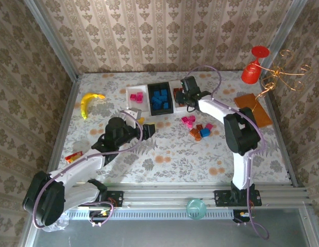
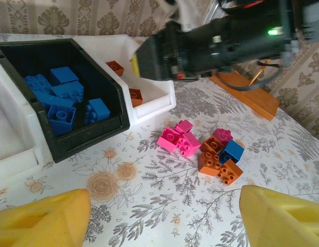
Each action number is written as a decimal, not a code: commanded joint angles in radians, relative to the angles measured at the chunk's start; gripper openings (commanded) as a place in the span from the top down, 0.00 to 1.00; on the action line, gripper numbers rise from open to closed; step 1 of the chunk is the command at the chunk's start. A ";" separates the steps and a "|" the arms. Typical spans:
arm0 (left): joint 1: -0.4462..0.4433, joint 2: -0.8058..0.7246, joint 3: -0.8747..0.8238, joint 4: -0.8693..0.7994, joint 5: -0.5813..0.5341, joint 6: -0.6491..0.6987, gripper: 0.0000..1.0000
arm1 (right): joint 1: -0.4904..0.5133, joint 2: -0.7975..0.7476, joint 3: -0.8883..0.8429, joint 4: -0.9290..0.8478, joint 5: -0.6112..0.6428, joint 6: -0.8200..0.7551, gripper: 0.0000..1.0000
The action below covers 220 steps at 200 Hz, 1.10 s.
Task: Sort the legos into containers by color
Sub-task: Place the lego in the container, then pick up the lego from the center of the table.
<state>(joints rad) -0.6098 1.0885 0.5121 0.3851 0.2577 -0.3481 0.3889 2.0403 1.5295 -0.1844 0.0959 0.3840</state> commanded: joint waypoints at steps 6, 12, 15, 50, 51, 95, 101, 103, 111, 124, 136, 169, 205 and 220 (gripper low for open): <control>-0.010 0.004 0.035 -0.015 0.029 -0.019 0.23 | -0.017 0.079 0.129 -0.070 0.033 -0.044 0.61; -0.010 0.004 0.035 -0.017 0.028 -0.017 0.23 | -0.018 0.081 0.143 -0.078 0.029 -0.049 0.58; -0.010 0.004 0.035 -0.020 0.028 -0.017 0.23 | -0.018 0.079 0.148 -0.081 0.027 -0.049 0.57; -0.011 0.009 0.034 -0.024 0.033 -0.010 0.22 | -0.019 -0.061 0.015 -0.051 0.020 -0.059 0.47; -0.011 0.009 0.034 -0.024 0.034 -0.010 0.22 | -0.019 -0.068 0.006 -0.048 0.019 -0.058 0.46; -0.040 0.062 0.054 0.003 0.067 -0.001 0.22 | -0.015 -0.396 -0.367 -0.031 0.017 -0.027 0.37; -0.047 0.071 0.056 0.012 0.069 0.004 0.22 | -0.015 -0.438 -0.424 -0.031 0.016 -0.017 0.36; -0.049 0.075 0.057 0.014 0.071 0.006 0.22 | -0.015 -0.451 -0.442 -0.031 0.015 -0.012 0.36; -0.059 0.090 0.060 0.026 0.078 0.013 0.22 | -0.012 -0.501 -0.508 -0.035 0.001 -0.004 0.35; -0.075 0.117 0.069 0.041 0.095 0.024 0.22 | -0.004 -0.559 -0.586 -0.062 -0.015 0.012 0.34; -0.087 0.143 0.074 0.058 0.114 0.027 0.22 | 0.019 -0.600 -0.631 -0.094 -0.014 0.016 0.34; -0.097 0.165 0.048 0.114 0.098 0.002 0.22 | 0.110 -0.643 -0.707 -0.174 0.062 0.029 0.34; -0.098 0.162 0.041 0.119 0.084 -0.009 0.22 | 0.144 -0.638 -0.766 -0.158 0.117 0.060 0.41; -0.098 0.157 0.042 0.112 0.083 -0.011 0.22 | 0.145 -0.618 -0.780 -0.137 0.139 0.060 0.43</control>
<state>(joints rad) -0.7010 1.2568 0.5587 0.4660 0.3412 -0.3447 0.5312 1.4239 0.7734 -0.3222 0.1551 0.4149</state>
